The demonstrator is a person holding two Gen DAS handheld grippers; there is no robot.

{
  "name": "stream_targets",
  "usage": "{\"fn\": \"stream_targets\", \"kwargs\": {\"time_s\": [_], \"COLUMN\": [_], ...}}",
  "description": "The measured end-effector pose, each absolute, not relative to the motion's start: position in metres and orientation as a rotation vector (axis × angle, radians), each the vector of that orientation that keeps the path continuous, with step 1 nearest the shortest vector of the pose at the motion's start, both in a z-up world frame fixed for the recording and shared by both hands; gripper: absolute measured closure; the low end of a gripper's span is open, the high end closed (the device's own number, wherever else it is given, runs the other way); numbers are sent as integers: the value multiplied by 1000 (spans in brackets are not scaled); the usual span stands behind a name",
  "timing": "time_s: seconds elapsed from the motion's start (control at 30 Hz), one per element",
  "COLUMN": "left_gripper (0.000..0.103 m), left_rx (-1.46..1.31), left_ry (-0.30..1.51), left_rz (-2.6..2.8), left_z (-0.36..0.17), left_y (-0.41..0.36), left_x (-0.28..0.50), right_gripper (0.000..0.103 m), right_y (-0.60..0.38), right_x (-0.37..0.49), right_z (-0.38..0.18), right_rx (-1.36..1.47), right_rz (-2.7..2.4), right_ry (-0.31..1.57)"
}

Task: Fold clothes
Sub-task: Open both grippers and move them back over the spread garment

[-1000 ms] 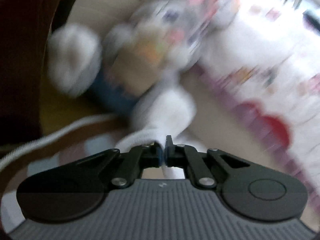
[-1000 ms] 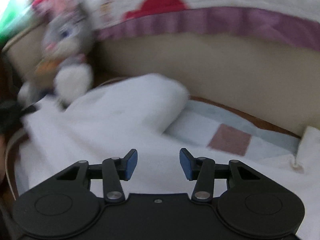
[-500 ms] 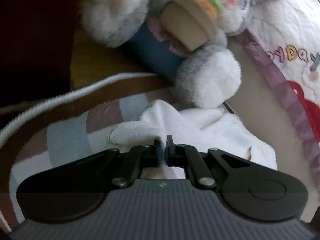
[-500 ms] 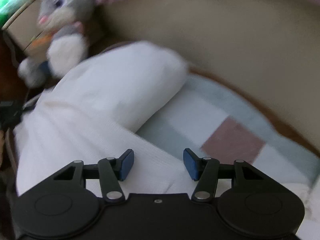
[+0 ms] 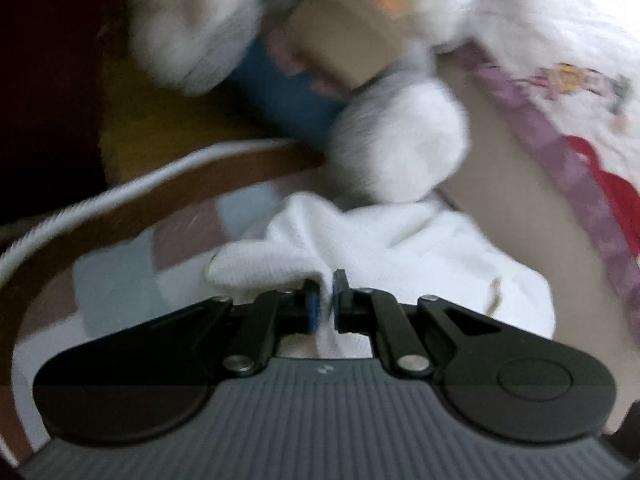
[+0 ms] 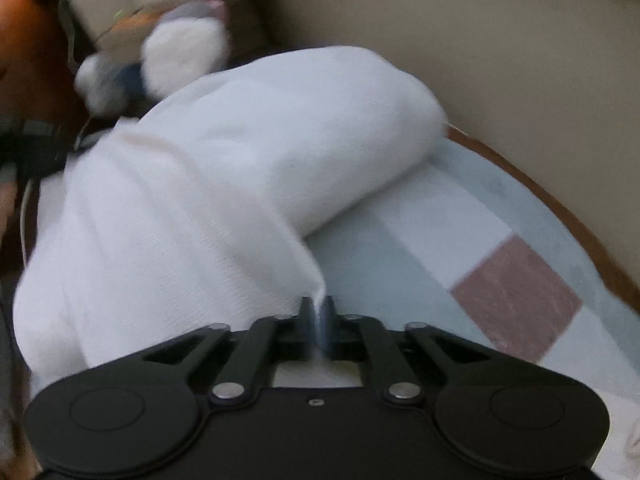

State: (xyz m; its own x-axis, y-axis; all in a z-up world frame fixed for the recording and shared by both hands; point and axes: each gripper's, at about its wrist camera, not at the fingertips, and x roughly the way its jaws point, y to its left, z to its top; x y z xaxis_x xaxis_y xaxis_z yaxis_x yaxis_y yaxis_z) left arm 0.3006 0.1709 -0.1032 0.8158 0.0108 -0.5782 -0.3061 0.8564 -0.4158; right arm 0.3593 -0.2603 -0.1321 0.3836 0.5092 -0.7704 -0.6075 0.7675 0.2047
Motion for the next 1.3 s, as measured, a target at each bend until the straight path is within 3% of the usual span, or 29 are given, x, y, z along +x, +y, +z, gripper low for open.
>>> {"fn": "stream_targets", "kwargs": {"time_s": [0.17,0.27,0.37,0.47,0.5,0.53,0.6,0.73,0.9,1.03,1.3], "left_gripper": [96,93,92,85,83,81,80,67,67,66,71], "left_rx": [-486,-435,-432,-524,-537,-528,-507,-467,-400,-284,-168], "left_ry": [336,454,601,623,620,613,597,521,585,653,863], "left_rz": [139,248,345,361,366,366,372,433,274,59,-227], "left_z": [-76,-91,-111,-112,-109,-105,-96,-75,-53,-45,-85], "left_y": [159,153,157,171,174,174,175,178,148,78,-21], "left_x": [279,292,305,303,302,300,296,285,289,277,215], "right_gripper": [99,99,99,90,83,60,33,33,33,36,38], "right_y": [-279,-291,-267,-254,-255,-257,-267,-300,-360,-420,-444], "right_x": [353,372,378,379,376,372,352,289,189,126,44], "right_z": [-97,-100,-113,-116,-111,-107,-100,-93,-91,-115,-112], "right_rx": [-96,44,-50,-74,-8,57,175,334,422,558,537], "right_rz": [474,374,311,240,222,205,194,199,141,25,-22], "right_ry": [610,631,664,660,663,665,663,670,726,814,837]}}
